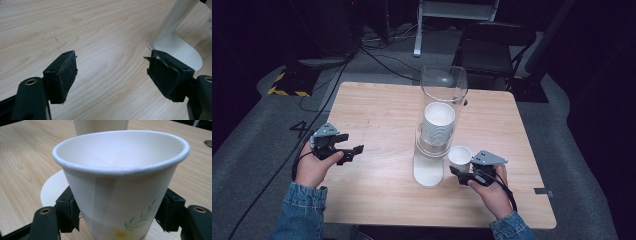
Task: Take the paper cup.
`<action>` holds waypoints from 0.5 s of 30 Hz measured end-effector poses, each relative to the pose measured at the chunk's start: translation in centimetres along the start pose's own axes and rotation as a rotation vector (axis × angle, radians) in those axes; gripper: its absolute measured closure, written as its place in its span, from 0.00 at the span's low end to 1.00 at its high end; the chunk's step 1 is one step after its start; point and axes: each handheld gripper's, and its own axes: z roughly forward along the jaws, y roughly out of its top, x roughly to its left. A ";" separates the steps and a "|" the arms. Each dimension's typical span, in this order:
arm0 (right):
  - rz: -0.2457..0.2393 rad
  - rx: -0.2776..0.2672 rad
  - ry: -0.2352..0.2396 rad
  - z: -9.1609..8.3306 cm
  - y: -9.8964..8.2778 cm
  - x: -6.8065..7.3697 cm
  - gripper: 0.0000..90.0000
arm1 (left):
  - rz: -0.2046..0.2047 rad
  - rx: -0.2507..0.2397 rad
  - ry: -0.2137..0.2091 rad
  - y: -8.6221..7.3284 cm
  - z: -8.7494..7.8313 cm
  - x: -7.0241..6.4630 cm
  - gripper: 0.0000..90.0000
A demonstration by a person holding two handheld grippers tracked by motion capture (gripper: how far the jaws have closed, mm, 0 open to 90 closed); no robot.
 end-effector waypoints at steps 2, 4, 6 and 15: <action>0.013 -0.012 -0.012 -0.4 0.1 -0.3 0.35 | 0.006 0.005 -0.001 0.1 0.2 0.0 0.26; 0.025 -0.019 -0.026 -0.9 0.1 -0.8 0.35 | 0.005 0.007 -0.006 0.2 0.4 -0.1 0.26; 0.044 -0.033 -0.038 -1.3 0.2 -1.3 0.35 | 0.012 0.004 -0.009 0.3 0.5 -0.3 0.26; 0.128 -0.092 -0.122 -2.4 0.7 -4.4 0.35 | 0.005 0.009 0.000 0.0 0.4 -0.4 0.25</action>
